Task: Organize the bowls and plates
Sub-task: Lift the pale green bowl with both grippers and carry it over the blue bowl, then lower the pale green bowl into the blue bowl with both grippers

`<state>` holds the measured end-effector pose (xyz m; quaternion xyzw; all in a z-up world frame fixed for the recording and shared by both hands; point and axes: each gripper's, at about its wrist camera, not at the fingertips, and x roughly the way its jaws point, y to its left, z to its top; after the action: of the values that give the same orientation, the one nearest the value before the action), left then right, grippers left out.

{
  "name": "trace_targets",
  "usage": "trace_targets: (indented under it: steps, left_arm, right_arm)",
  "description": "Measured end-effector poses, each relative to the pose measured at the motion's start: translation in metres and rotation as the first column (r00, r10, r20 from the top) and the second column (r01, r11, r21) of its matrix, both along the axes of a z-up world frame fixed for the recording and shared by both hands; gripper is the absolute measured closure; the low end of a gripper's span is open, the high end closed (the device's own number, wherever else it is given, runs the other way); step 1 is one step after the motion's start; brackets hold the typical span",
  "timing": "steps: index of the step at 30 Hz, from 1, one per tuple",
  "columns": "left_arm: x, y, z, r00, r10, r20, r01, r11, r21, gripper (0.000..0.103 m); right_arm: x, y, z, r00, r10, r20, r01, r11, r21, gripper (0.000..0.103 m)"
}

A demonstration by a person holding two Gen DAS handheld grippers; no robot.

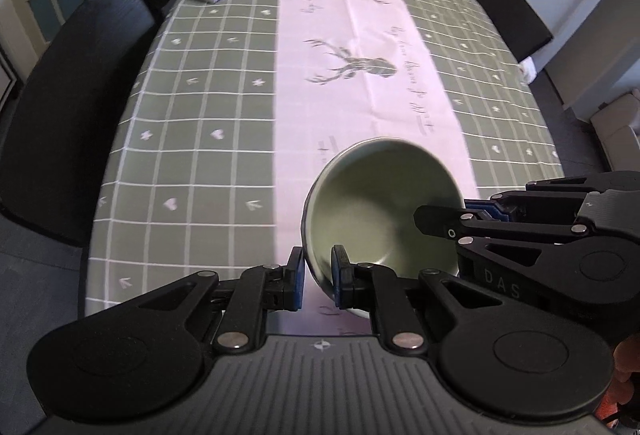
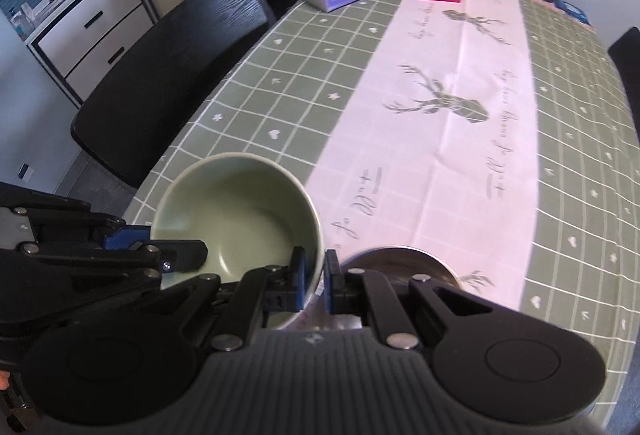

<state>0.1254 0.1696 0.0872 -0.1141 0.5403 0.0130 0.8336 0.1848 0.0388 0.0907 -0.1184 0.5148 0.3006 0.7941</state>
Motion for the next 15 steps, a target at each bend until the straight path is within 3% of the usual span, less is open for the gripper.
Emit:
trace_targets:
  steps: [7,15]
  left_arm:
    - [0.016,-0.047,-0.014,0.997,-0.071,-0.031,0.071,0.997,-0.002,0.088]
    - [0.031,-0.069,-0.047,0.990,-0.099,-0.104,0.099,0.995,-0.003,0.088]
  right_arm:
    - [0.009,-0.049,-0.013,0.997,-0.072,-0.028,0.072,0.997,-0.006,0.097]
    - [0.024,-0.069,-0.050,0.990,-0.108,-0.095,0.107,0.994,-0.019,0.097]
